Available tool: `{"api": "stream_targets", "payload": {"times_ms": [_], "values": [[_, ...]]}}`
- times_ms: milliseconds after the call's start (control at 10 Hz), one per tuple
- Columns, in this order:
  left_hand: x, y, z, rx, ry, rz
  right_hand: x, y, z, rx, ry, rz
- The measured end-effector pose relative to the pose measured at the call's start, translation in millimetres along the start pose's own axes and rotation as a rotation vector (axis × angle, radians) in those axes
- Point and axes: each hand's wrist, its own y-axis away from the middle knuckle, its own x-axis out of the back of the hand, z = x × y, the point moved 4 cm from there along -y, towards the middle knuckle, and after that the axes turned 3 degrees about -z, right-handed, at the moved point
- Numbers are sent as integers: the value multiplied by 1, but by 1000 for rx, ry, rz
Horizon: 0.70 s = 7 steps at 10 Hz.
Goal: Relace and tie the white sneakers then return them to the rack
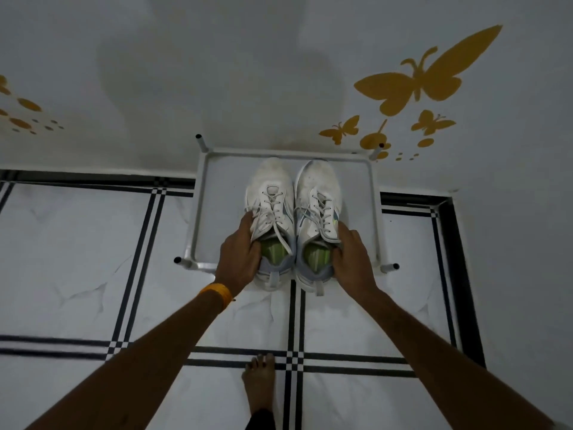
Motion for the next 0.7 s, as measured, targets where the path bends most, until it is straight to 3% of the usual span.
{"api": "stream_targets", "payload": {"times_ms": [300,500,600,700], "values": [[-38,-86,-64,-12,-3,-41,-41,-93,34,-26,63,-38],[-42,-91,-71,4,-13,-94,-46,-98,41,-41,107,-62],[-39,-88,-58,43,-161,-143,-36,-94,30,-63,124,-152],[-22,-90,-44,123,-516,-170,-14,-89,11,-49,293,-117]]}}
